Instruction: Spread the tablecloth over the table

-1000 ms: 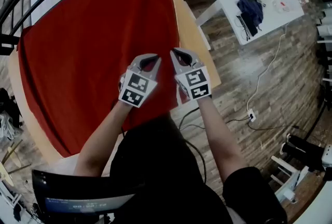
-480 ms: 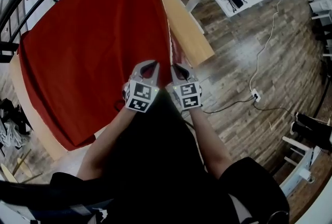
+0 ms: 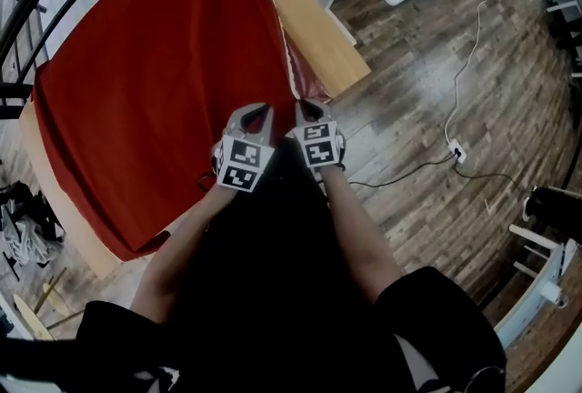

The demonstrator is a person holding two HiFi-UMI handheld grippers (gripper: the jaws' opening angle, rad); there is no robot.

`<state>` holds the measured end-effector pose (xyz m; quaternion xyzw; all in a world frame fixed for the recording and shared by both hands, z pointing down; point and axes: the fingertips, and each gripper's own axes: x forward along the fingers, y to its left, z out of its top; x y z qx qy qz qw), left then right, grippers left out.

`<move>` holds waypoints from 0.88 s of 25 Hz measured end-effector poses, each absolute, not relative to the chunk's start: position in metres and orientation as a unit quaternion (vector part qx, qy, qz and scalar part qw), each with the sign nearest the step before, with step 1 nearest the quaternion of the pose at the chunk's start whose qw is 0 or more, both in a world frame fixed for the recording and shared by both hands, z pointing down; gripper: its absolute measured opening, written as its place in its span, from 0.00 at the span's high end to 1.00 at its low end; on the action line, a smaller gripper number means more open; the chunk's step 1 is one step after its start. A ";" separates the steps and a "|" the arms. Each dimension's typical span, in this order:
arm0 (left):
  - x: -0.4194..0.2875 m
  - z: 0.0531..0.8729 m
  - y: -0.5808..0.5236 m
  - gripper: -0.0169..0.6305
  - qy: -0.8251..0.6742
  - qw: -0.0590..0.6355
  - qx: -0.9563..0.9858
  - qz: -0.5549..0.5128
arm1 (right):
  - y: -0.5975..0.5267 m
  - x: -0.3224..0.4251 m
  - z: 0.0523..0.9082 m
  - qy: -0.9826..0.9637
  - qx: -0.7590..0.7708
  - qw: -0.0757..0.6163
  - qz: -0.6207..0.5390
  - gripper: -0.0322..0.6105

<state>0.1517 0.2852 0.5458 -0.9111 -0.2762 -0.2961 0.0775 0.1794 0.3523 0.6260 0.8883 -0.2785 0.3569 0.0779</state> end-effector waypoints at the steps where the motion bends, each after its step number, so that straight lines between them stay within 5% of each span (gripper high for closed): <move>1: 0.153 0.545 0.285 0.96 -0.275 0.080 -0.911 -0.298 | 0.357 0.181 0.623 -0.279 0.888 0.074 0.357 0.92; 10: 0.170 0.547 0.302 0.96 -0.249 0.061 -0.907 -0.333 | 0.465 0.253 0.573 -0.276 0.894 0.061 0.347 0.92; 18: 0.194 0.579 0.339 0.93 -0.198 0.047 -0.900 -0.385 | 0.542 0.336 0.586 -0.296 0.878 0.118 0.357 0.92; 22: 0.206 0.603 0.346 0.87 -0.167 0.044 -0.895 -0.411 | 0.557 0.362 0.600 -0.294 0.872 0.114 0.375 0.78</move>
